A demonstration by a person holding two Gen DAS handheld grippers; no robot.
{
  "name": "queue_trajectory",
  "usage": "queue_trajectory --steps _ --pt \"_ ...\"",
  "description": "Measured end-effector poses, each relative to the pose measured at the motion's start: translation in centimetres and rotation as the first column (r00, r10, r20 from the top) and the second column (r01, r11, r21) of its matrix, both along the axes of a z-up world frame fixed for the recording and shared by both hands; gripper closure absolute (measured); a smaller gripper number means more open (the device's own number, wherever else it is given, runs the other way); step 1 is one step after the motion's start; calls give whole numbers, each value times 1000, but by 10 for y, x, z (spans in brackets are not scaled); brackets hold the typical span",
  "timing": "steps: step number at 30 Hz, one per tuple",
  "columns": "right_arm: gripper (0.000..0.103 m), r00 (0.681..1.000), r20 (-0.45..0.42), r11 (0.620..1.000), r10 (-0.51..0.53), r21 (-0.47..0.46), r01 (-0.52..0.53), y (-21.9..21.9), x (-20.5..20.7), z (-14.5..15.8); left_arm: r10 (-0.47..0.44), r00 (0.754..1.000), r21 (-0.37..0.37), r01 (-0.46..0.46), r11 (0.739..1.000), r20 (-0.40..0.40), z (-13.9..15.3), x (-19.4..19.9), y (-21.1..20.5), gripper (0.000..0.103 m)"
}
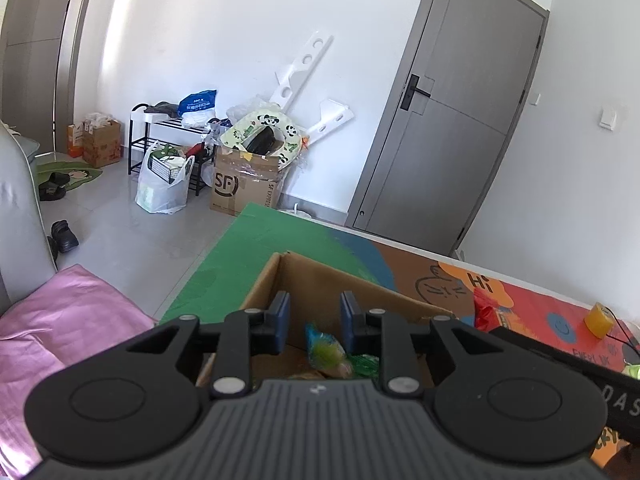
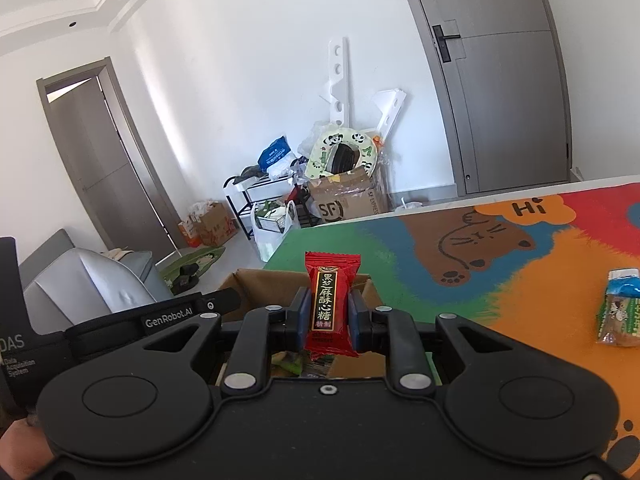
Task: Organize snacks
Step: 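Open both grippers to drop snack packet and candy bar into box, then move both open grippers back toward the last two snacks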
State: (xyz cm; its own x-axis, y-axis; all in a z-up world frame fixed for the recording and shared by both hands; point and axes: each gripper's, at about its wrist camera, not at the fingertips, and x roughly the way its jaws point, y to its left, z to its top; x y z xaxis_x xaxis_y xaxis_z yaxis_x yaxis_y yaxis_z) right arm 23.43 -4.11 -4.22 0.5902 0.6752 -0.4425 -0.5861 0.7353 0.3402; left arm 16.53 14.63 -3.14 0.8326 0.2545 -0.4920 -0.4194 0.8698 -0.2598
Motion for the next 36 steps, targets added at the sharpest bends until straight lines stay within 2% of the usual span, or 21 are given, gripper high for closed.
queue_trajectory --steps 4,7,11,12,15,20,23,26,31,36 --pt "82 1000 -8 1000 19 12 -19 9 0 0 17 1000 7 -17 1000 6 5 -6 2 74" --pt "82 999 -10 998 46 31 -45 15 -2 2 33 999 10 -33 999 5 7 -11 5 67" --pt "69 999 -10 997 48 53 -47 11 -5 4 53 999 9 -53 999 1 9 -16 8 56" --pt "68 999 -9 998 40 52 -39 8 -6 4 53 999 10 -53 999 0 9 -17 7 54" --pt "67 1000 -19 998 8 56 -7 -3 -6 5 46 999 11 -46 999 -2 11 -17 0 45" --pt "57 999 -19 998 -40 52 41 -27 -8 4 31 1000 30 -31 999 -1 14 -15 -16 22" --pt "52 997 -27 996 -70 45 71 -43 -10 2 21 1000 46 -20 999 -17 15 -10 -31 15" --pt "46 994 -33 993 -104 47 105 -61 -9 1 -2 1000 52 3 999 -18 15 -8 -44 13" --pt "31 988 -28 987 -150 47 151 -90 -12 -2 -44 999 65 45 997 -23 16 -5 -69 12" --pt "24 982 -32 981 -186 53 187 -115 -11 -3 -82 996 79 84 993 -31 16 1 -94 12"
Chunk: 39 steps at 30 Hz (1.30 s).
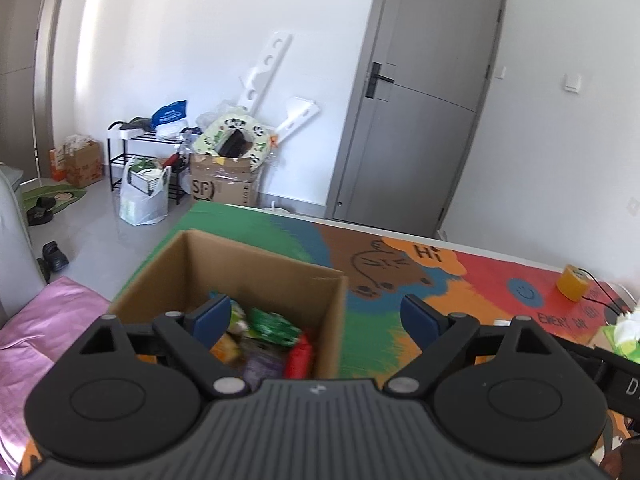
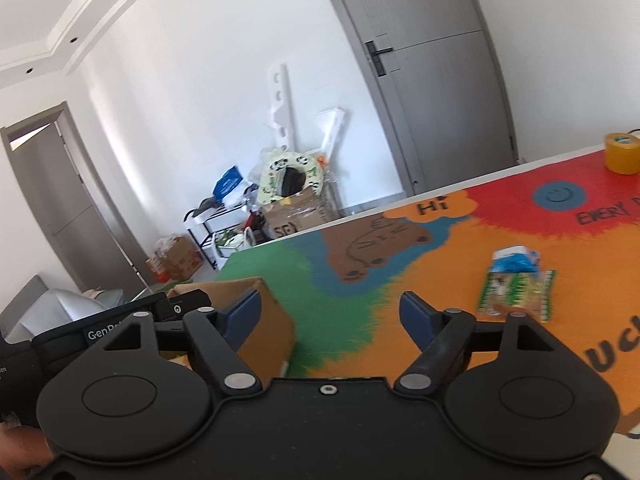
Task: Organize snacks
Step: 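Move both open grippers back toward the last two snacks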
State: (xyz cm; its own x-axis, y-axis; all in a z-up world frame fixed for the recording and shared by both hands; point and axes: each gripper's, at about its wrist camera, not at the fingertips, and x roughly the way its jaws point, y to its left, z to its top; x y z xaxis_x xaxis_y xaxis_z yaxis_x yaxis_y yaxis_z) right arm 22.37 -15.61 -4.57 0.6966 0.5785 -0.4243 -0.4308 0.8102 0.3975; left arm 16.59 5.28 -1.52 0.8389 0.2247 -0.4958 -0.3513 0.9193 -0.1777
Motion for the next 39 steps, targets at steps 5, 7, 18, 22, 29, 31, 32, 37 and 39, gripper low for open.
queue_trajectory --steps 5,7,18,22,29,31,32,37,39 --pt "20 999 -8 999 -39 13 39 -27 3 -4 -21 1000 19 21 1000 -10 -1 4 -23 11" --pt "18 999 -13 998 -53 16 53 -36 3 -6 -32 999 25 32 999 -16 -2 6 -32 11" --pt "2 990 -27 990 -136 15 137 -82 8 -14 -91 995 41 93 995 -42 -6 21 -76 10" --pt "0 984 -45 985 -172 7 173 -93 13 -18 -116 992 47 118 992 -53 -7 28 -89 10" --pt "0 972 -64 974 -224 -7 224 -110 21 -26 -150 987 55 153 987 -58 -8 42 -109 10" --pt "0 970 -68 972 -234 -8 234 -114 23 -28 -161 985 54 165 985 -63 -9 46 -113 10" --pt "0 969 -70 971 -239 -9 239 -116 24 -29 -167 984 52 171 984 -66 -10 48 -115 10" --pt "0 962 -81 965 -261 -15 260 -128 31 -34 -186 979 52 190 980 -84 -14 60 -124 10" --pt "0 962 -80 965 -261 -10 261 -133 35 -35 -189 978 51 194 980 -86 -17 64 -126 10"
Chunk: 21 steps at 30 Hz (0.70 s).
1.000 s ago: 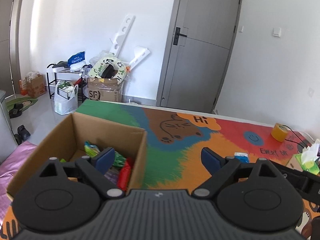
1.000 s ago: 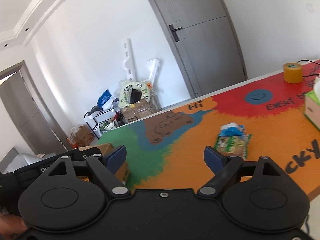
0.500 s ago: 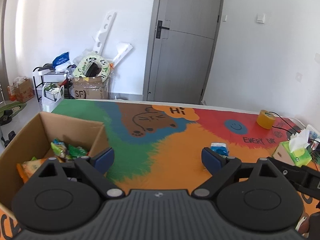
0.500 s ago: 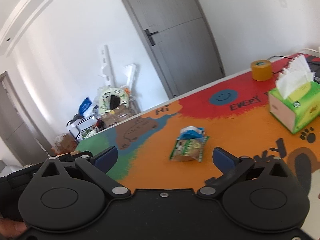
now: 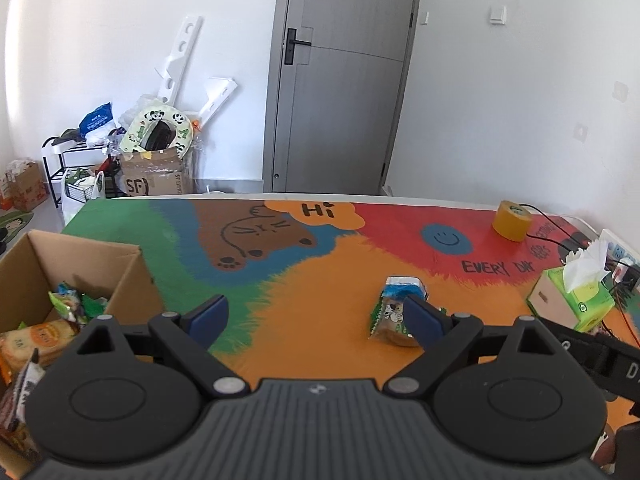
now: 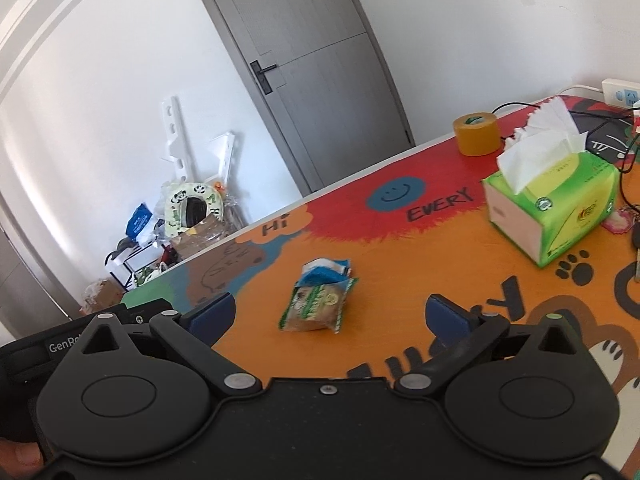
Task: Organize snacks
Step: 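Move both open grippers back toward the last two snacks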
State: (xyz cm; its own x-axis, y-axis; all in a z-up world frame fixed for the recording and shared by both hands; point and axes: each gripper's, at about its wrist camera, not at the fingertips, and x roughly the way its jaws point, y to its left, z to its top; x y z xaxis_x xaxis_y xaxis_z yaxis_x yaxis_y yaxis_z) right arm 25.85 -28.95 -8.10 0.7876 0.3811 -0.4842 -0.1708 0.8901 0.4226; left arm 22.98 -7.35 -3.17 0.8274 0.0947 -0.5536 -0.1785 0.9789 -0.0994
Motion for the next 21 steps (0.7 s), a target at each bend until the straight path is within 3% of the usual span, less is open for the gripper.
queue_trajectory --steps 3,12,21 --pt "1 1000 7 1000 -13 18 13 -8 5 -3 1 1000 -13 -1 1000 -3 -4 7 -1 10" --pt "24 999 -53 1000 11 25 -10 -7 36 -19 -25 999 -33 24 999 -29 -24 36 -8 11" --pt "35 995 -103 1000 -18 16 20 -21 60 -40 -66 994 -38 63 997 -82 -47 70 -27 11"
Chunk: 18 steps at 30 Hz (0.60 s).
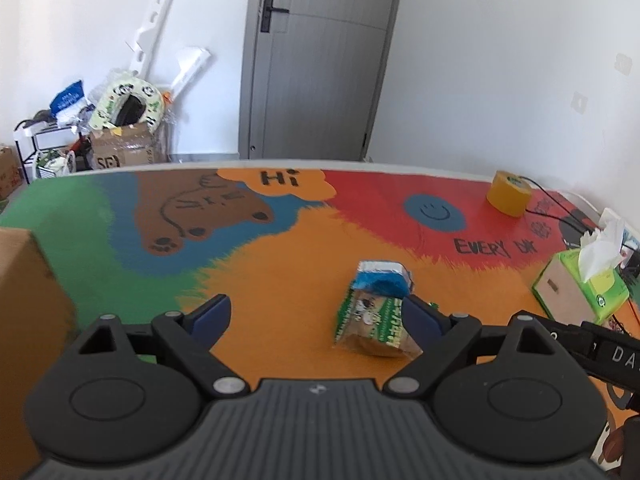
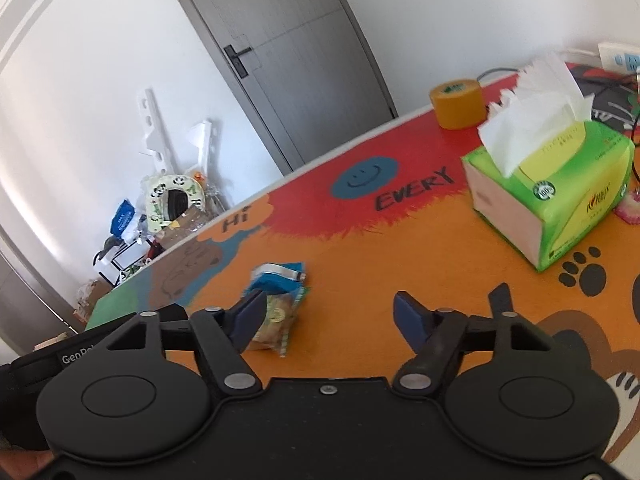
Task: Organize snacks
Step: 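Move both open grippers back toward the last two snacks, then grasp green cake bag with left gripper while right gripper grasps blue packet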
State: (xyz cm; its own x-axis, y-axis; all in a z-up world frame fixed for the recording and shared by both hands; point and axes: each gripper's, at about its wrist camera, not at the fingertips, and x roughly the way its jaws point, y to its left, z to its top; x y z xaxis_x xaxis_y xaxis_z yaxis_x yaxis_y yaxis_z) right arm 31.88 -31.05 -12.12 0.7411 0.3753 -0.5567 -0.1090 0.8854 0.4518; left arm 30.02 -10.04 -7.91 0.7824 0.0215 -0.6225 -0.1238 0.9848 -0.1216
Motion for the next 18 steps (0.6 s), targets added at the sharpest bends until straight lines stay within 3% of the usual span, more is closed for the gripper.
queue_trajectory --steps 11,18 --pt "35 998 -49 999 -45 6 46 -24 15 -22 -92 994 16 93 996 -56 -23 31 -40 11" --pt "34 996 -61 998 -60 13 61 -38 18 -28 -85 991 27 89 996 -106 -41 47 -54 10"
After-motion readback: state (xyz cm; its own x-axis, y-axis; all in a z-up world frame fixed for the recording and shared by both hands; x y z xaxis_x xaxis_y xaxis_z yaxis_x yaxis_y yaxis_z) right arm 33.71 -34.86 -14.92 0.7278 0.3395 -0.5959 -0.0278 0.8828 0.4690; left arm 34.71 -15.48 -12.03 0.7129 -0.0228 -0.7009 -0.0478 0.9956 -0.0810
